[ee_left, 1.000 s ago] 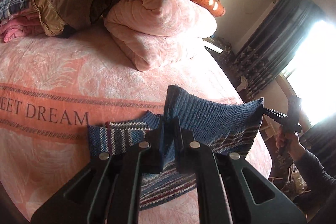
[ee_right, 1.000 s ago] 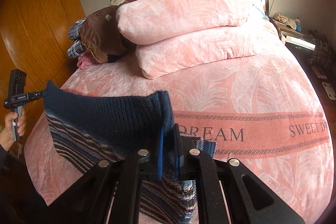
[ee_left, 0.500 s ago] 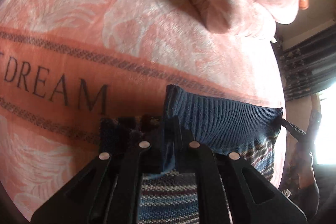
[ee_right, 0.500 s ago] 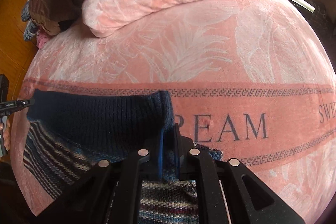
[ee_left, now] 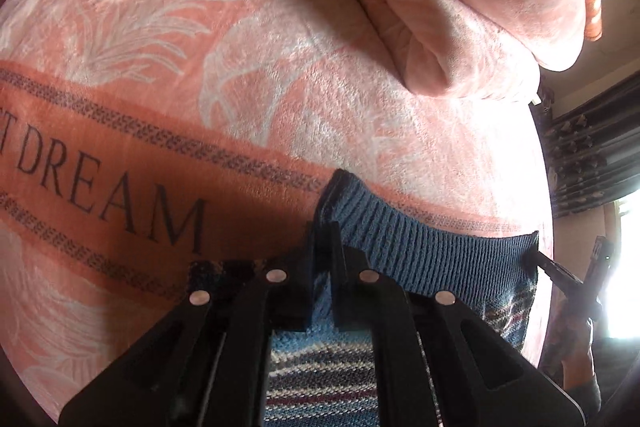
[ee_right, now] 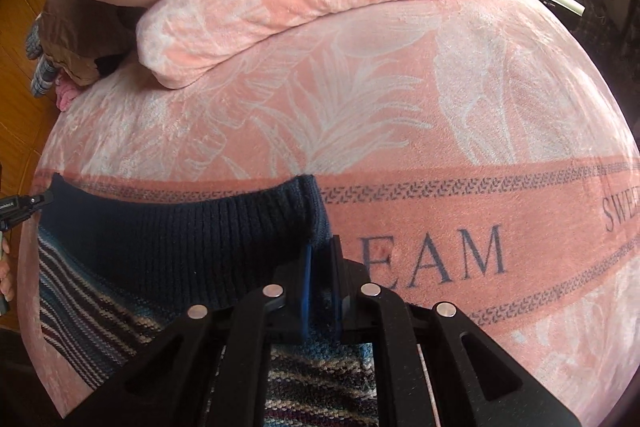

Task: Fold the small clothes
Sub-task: 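Lift the folded ribbed edge with both grippers and fold the sweater over, then lay the folded sweater flat and open both grippers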

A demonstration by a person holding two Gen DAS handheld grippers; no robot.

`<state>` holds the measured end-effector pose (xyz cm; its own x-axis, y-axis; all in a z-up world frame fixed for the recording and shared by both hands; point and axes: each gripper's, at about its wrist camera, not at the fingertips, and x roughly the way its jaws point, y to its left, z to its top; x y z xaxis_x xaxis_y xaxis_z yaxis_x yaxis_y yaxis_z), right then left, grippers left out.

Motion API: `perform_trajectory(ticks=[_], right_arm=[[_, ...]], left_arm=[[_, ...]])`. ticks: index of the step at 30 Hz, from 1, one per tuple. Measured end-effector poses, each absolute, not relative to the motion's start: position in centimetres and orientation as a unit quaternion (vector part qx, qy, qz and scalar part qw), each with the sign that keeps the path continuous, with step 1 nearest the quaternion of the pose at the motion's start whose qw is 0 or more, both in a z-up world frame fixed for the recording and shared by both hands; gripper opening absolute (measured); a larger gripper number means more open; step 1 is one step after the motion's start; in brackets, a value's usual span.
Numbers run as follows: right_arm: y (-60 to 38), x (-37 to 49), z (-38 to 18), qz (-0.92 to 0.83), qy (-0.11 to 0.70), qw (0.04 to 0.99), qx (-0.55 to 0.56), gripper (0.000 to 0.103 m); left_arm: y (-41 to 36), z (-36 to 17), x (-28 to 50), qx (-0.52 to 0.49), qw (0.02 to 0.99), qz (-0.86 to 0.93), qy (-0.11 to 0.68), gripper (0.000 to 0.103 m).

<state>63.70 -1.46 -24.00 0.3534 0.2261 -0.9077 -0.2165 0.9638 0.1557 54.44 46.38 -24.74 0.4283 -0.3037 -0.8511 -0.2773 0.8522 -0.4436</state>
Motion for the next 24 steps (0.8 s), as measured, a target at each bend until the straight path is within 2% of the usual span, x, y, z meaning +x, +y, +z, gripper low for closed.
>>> perform_trajectory(ticks=[7,18,20,21,22,23,24], right_arm=[[-1.1,65.4,-23.6,0.131,0.539,0.832,0.012,0.007],[-1.1,66.6,-30.0,0.117,0.573,0.811,0.027,0.007],[-1.1,66.7,-30.8,0.118,0.578,0.807,0.031,0.010],[-1.1,66.7,-30.7,0.119,0.573,0.810,0.035,0.012],[-1.4,66.6,-30.2,0.116,0.569,0.813,0.043,0.023],[-1.8,66.3,-29.4,0.113,0.559,0.819,0.056,0.029],[-2.2,65.9,-28.4,0.114,0.546,0.827,0.066,0.029]], left_arm=[[46.6,-24.2,56.0,-0.273,0.806,-0.001,0.526,0.004],[47.0,-31.8,57.0,-0.285,0.770,0.015,0.571,0.005],[47.0,-31.8,56.9,-0.285,0.770,0.016,0.570,0.007],[47.0,-31.4,56.7,-0.280,0.776,0.023,0.565,0.013],[47.1,-30.5,56.4,-0.273,0.786,0.037,0.554,0.021],[47.2,-29.3,55.7,-0.269,0.797,0.051,0.538,0.022],[47.2,-27.9,54.9,-0.267,0.809,0.059,0.520,0.023]])
